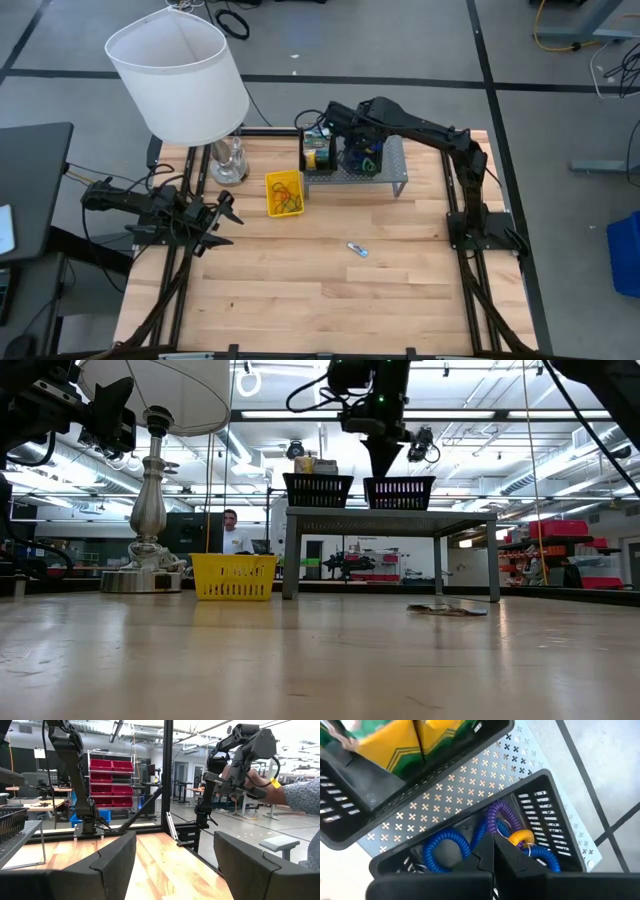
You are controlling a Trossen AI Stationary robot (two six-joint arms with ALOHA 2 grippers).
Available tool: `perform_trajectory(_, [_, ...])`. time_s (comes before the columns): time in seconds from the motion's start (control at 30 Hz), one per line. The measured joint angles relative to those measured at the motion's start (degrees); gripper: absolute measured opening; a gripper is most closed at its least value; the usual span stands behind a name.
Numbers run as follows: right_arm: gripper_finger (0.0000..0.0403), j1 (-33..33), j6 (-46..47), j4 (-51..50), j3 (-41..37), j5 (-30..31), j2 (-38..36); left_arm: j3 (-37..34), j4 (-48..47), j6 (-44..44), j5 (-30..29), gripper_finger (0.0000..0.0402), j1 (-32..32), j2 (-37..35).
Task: Pick & Place Office Desk Supplies
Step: Put the black bin on the shelf
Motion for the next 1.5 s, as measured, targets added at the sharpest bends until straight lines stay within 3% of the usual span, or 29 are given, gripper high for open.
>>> perform_trajectory(0.9, [0.0,-1.4,-3.9,2.3,0.0,-2.1,4.6,0.0,0.0,0.0,0.0,0.0268,0.0,0.0])
perform_trajectory(1.5, [0.0,-0.7,-10.4,5.6,0.0,-8.1,4.5,0.0,0.0,0.0,0.0,0.0268,0.0,0.0])
